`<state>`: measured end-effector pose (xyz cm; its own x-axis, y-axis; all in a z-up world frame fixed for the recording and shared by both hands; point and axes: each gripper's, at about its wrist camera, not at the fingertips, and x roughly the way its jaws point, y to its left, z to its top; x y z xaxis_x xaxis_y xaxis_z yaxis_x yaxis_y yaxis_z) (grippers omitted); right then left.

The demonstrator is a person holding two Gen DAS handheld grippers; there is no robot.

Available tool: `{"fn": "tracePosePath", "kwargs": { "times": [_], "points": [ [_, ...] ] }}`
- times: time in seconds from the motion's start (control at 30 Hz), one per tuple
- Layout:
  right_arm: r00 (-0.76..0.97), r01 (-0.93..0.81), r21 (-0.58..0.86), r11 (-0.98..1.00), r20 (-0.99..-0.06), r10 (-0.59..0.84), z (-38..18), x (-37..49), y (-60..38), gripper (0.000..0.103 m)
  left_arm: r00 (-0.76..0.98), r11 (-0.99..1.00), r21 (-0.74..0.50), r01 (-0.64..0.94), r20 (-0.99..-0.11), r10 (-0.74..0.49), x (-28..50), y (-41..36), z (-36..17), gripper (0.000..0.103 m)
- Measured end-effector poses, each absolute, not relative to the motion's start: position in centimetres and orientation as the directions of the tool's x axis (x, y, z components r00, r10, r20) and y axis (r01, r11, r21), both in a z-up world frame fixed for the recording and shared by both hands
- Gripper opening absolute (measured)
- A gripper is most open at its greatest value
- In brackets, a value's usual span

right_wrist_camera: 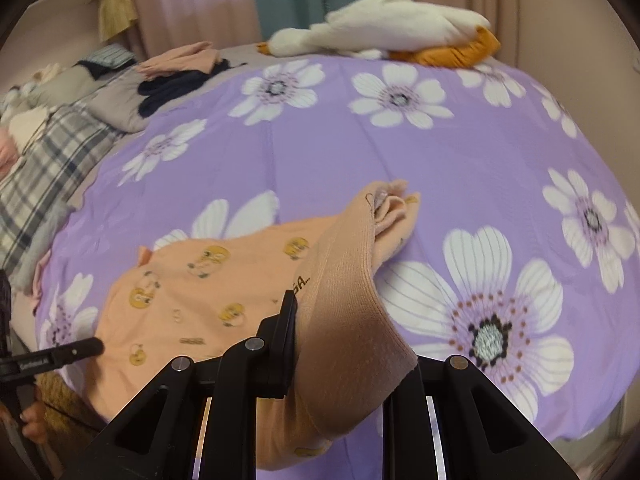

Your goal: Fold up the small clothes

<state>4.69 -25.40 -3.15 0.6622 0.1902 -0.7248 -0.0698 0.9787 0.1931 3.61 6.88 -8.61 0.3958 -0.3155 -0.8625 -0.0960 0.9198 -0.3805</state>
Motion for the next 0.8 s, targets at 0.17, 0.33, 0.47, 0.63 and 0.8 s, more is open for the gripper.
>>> {"fn": "tracePosePath", "kwargs": {
  "times": [0.17,0.33,0.47,0.63,0.8],
  "points": [
    [0.66,-0.175,0.181,0.968,-0.707,0.252,-2.0,4.7,-23.0,0.021,0.412,0.927,-0.354,-0.126,-0.868,-0.276,3.3,7.7,-8.3,0.051],
    [0.629,-0.309,0.174,0.935,-0.7,0.338,-1.5,4.6,-19.8,0.021,0.413,0.921,-0.358,-0.155,-0.87,-0.269,3.2,8.8,-8.4,0.051],
    [0.581,-0.399,0.179,0.899,-0.71,0.399,-1.8,4.5,-17.3,0.021,0.415,0.921,-0.354,-0.162,-0.871,-0.262,3.0,9.1,-8.2,0.051],
    [0.487,-0.492,0.196,0.848,-0.745,0.455,-3.4,4.3,-14.0,0.021,0.412,0.92,-0.351,-0.173,-0.875,-0.256,2.9,9.4,-8.2,0.051],
    [0.391,-0.516,0.212,0.83,-0.804,0.448,-6.6,4.7,-11.7,0.021,0.409,0.923,-0.347,-0.169,-0.877,-0.254,2.8,9.3,-8.3,0.051]
  ]
}}
